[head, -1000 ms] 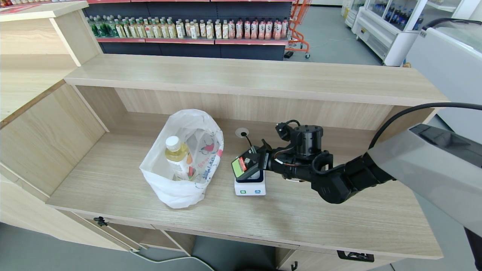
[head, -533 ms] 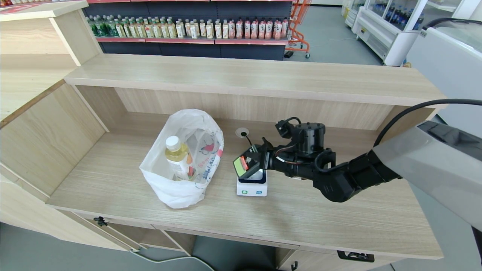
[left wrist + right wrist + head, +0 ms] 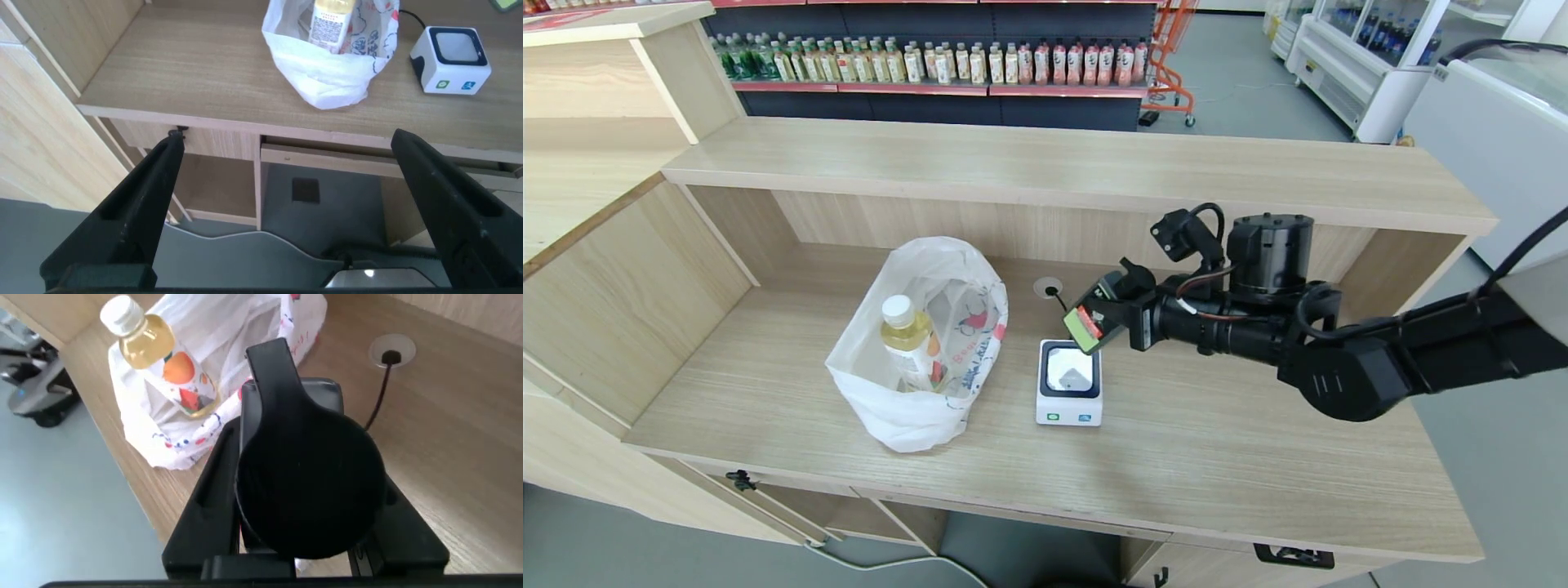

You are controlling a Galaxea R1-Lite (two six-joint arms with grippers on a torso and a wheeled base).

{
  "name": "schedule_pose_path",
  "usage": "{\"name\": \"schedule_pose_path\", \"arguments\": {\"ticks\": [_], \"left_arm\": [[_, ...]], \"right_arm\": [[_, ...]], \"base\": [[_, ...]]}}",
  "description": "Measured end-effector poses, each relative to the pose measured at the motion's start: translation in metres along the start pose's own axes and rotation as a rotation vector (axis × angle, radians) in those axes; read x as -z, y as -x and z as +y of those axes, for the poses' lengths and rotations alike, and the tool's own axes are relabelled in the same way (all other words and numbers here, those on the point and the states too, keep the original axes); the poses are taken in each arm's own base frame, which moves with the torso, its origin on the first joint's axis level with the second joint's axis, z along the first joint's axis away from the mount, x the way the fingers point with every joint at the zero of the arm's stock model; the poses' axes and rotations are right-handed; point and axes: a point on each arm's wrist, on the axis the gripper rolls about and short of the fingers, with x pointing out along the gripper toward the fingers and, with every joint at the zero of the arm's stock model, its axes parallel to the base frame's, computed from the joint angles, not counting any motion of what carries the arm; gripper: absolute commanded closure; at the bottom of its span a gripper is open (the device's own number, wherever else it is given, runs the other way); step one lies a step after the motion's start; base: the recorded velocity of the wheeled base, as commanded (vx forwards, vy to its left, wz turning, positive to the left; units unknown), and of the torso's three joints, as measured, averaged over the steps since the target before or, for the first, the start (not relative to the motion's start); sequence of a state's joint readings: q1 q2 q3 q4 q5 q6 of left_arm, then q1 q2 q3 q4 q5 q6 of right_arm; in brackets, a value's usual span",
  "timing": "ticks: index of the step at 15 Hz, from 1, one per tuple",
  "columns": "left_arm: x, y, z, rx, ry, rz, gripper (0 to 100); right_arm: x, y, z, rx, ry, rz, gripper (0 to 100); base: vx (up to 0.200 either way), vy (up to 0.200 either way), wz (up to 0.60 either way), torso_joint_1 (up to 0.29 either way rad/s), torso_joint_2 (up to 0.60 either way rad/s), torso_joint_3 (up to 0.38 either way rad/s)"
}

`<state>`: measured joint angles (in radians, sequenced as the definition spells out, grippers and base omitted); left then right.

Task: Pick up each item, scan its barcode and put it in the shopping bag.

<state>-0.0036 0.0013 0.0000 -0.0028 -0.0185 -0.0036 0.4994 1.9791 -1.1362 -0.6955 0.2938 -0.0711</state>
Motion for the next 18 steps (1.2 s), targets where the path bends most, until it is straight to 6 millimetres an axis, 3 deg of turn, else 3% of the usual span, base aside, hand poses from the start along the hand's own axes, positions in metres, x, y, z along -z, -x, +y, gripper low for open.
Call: {"name": "schedule_pose_path", "arguments": {"ticks": [3,7,10,12,18], "left_arm": [[0.0,0.0,0.0,-0.001,-0.001,0.0,0],[0.0,0.0,0.0,0.0,-0.001,0.0,0],[0.0,0.0,0.0,-0.001,-0.004,0.001,0],[0.0,0.0,0.0,0.0,-0.005,0.0,0],[0.0,0.0,0.0,-0.002,-0.005,0.0,0]], "right_arm": [[-0.011,0.017,-0.003,0.02,0.024,-0.023,100],[-0.016,0.019,-0.008,0.032,0.022,-0.036,100],[-0.015,0.004,-0.013,0.03,0.023,-0.045,100],[-0.013,-0.013,-0.017,0.026,0.025,-0.053,100],[0.02,-0.058,-0.028,0.017,0.005,0.011,100]], "base": [[0.0,0.2,0.0,-0.001,0.0,0.001],[0.0,0.2,0.0,0.001,0.01,-0.001],[0.0,0.2,0.0,0.004,0.01,0.001],[0.2,0.2,0.0,0.005,0.0,0.005],[0.0,0.0,0.0,0.0,0.0,0.0]]}}
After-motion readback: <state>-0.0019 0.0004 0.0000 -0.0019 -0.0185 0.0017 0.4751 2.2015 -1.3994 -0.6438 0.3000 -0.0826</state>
